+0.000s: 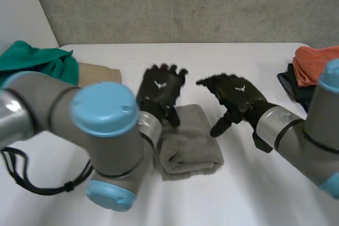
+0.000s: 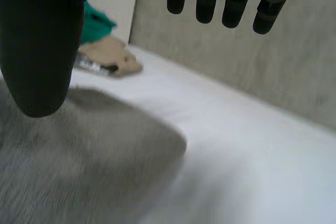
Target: Fold the laundry.
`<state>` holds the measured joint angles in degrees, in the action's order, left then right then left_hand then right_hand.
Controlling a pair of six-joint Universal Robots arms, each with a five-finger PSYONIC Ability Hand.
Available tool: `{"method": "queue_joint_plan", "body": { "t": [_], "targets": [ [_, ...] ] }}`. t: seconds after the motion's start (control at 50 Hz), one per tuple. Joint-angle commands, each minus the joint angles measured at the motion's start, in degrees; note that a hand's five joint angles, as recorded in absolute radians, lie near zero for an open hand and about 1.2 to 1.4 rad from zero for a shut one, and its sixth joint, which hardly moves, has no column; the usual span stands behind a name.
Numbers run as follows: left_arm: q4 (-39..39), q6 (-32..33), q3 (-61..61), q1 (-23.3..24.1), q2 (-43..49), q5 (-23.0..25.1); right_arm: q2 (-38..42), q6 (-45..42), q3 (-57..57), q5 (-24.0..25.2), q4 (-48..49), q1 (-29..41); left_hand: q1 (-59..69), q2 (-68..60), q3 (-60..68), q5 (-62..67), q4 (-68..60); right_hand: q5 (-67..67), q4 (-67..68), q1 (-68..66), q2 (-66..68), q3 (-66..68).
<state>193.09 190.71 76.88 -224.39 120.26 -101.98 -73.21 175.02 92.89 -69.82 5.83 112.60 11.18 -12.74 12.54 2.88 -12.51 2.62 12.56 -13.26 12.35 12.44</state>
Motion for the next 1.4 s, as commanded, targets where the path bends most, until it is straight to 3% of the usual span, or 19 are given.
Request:
{"method": "queue_joint_plan", "body": {
  "t": [0.02,0.08,0.18,0.24,0.36,0.54,0.7,0.94,1.12,1.32,1.34,1.4],
  "targets": [
    [-12.29,-0.51,-5.42,2.20,9.55,-10.68,13.95,-6.53,-9.74,0.47,-12.06,0.25,3.58,-2.01,2.21,1.88,-2.24,-2.62,-2.56,3.26,-2.35,-2.44],
    [-16.24,-0.07,-5.16,2.29,10.43,-14.99,18.79,-9.96,-12.03,0.22,-14.09,0.42,3.24,-1.68,1.88,1.54,-1.91,-2.62,-2.56,3.26,-2.35,-2.44],
    [-18.45,2.30,-3.84,2.29,10.78,-15.53,22.40,-15.93,-13.35,-0.93,-14.27,0.42,3.41,-1.84,2.04,1.71,-2.08,-2.38,-2.32,3.02,-2.11,-2.20],
    [-18.54,3.96,-3.14,2.29,10.35,-15.53,21.97,-19.89,-13.44,-2.59,-13.92,0.42,3.24,-1.68,1.88,1.54,-1.91,6.87,6.94,-6.24,7.15,7.06],
    [-18.10,4.41,-3.49,2.55,7.80,-14.92,14.51,-20.95,-9.58,-5.59,-6.28,1.21,2.07,-0.50,0.70,0.37,-0.73,1.17,1.24,-0.54,1.45,1.36],
    [-12.67,4.32,-0.25,1.94,-5.64,-6.32,-0.36,-24.46,9.13,-3.66,13.93,6.04,0.72,0.85,-0.65,-0.98,0.61,-2.62,-2.56,3.26,-2.35,-2.44],
    [-8.61,4.59,4.59,0.18,-8.91,-0.42,1.83,-27.89,16.97,-0.49,17.29,10.00,1.39,0.17,0.03,-0.31,-0.06,-2.62,-2.56,3.26,-2.35,-2.44],
    [-8.52,4.32,5.30,0.18,-7.94,-0.33,10.01,-28.24,14.07,-0.58,19.48,9.83,1.22,0.34,-0.14,-0.48,0.11,-1.54,-1.47,2.17,-1.26,-1.35],
    [-8.52,4.24,5.30,0.09,-8.03,-0.33,12.82,-27.98,12.06,-1.28,25.19,10.00,1.22,0.34,-0.14,-0.48,0.11,14.77,14.84,-14.14,15.05,14.96],
    [-8.52,3.97,5.74,0.01,-8.55,-0.15,15.90,-27.89,7.92,-1.46,25.37,9.83,1.22,0.34,-0.14,-0.48,0.11,28.05,28.12,-27.42,28.33,28.24],
    [-8.52,3.97,5.74,0.01,-8.64,-0.15,15.99,-27.89,7.57,-1.46,25.37,9.83,1.06,0.51,-0.31,-0.64,0.28,31.24,31.31,-30.60,31.52,31.42],
    [-8.43,3.97,5.65,0.01,-8.99,-0.07,16.60,-27.02,6.08,-1.54,25.55,9.83,0.89,0.68,-0.48,-0.81,0.45,64.30,64.36,-63.66,64.57,64.48]
  ]
}}
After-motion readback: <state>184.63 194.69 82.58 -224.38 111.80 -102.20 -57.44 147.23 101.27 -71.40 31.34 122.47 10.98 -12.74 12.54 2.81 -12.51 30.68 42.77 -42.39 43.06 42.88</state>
